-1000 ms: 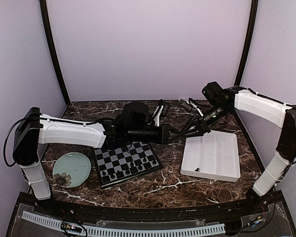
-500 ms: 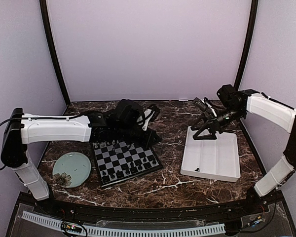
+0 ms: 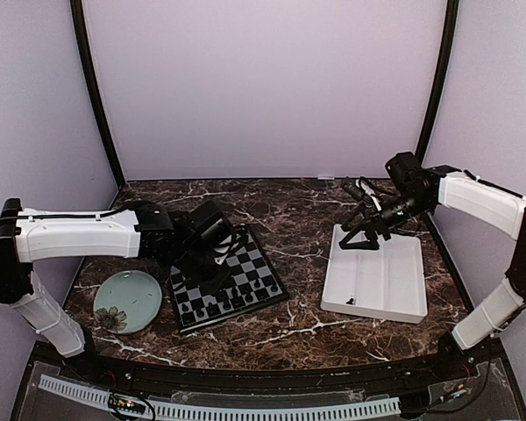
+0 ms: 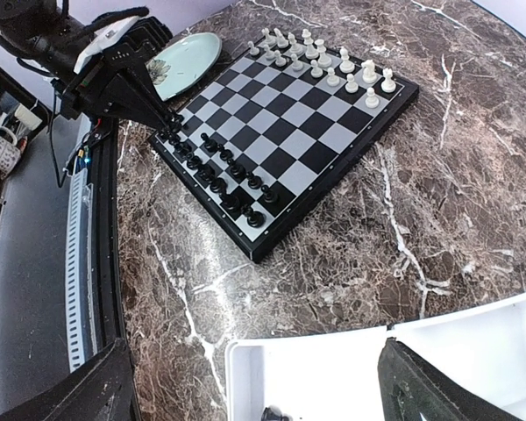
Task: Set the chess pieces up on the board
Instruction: Place the pawn at f7.
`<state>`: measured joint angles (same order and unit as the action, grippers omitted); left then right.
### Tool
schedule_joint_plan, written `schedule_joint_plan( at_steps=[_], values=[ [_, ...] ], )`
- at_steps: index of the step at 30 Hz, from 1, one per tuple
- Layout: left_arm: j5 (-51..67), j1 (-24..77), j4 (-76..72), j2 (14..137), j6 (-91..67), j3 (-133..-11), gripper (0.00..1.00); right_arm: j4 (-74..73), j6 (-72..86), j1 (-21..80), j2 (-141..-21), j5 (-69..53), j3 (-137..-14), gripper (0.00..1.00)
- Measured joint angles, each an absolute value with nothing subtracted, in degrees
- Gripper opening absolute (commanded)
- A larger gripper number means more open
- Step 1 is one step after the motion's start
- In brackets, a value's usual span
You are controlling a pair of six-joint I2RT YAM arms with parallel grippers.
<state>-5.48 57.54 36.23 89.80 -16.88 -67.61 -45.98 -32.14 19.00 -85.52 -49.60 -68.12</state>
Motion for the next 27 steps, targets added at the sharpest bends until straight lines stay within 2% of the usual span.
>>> schedule_joint_plan(
  at_steps=[13, 27],
  values=[
    [-2.42, 53.06, 39.13, 84.40, -19.16, -57.78, 0.06, -45.36, -31.73, 19.00, -85.60, -49.41, -68.01, 0.99],
    [-0.73, 51.51, 36.40, 86.37, -19.68, -56.71, 0.07, -45.41, -31.59, 19.00, -85.78, -49.39, -68.01, 0.99]
  ],
)
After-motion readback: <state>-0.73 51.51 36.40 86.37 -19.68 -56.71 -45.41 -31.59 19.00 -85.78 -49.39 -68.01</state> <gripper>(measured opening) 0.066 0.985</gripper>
